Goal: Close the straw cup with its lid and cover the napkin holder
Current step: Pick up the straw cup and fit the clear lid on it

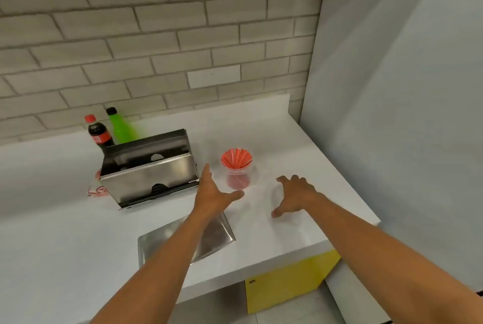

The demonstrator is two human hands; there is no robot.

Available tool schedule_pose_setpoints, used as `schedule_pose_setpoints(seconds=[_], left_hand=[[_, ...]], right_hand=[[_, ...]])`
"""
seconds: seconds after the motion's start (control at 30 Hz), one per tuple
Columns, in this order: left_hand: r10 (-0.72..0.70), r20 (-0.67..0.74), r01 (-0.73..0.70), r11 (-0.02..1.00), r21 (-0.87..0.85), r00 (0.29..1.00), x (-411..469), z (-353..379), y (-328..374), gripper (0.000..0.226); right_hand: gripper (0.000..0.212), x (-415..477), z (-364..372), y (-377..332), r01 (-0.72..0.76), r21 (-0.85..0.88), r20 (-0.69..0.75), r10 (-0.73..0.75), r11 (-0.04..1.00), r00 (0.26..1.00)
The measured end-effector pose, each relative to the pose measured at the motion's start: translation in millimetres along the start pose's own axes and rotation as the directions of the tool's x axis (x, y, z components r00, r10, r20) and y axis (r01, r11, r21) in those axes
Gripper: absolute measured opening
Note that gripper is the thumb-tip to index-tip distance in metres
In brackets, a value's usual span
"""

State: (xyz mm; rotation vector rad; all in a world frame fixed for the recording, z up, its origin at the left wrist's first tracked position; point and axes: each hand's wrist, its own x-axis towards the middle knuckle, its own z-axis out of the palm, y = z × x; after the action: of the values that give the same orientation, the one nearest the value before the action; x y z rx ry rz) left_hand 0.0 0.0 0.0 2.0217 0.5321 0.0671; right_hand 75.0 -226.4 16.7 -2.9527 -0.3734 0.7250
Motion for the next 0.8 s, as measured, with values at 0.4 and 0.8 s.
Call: schedule_pose_setpoints(seconds=[0.4, 0.8], left_hand=[[-0.114, -0.032, 0.109, 0.985, -0.131, 0.993, 40.3, 33.7, -5.0, 0.148], [-0.102, -0.121, 0.069, 0.967, -0.245, 0.987, 59.2, 50.3, -2.5, 0.133]], right_hand=[[0.117, 36.3, 6.1, 15.3, -0.030, 0.033, 0.037, 0.028, 0.999, 0.999], [0.123, 52.5, -107.3, 6.9, 0.150, 0.428, -0.174, -0.082, 0.891, 0.981]])
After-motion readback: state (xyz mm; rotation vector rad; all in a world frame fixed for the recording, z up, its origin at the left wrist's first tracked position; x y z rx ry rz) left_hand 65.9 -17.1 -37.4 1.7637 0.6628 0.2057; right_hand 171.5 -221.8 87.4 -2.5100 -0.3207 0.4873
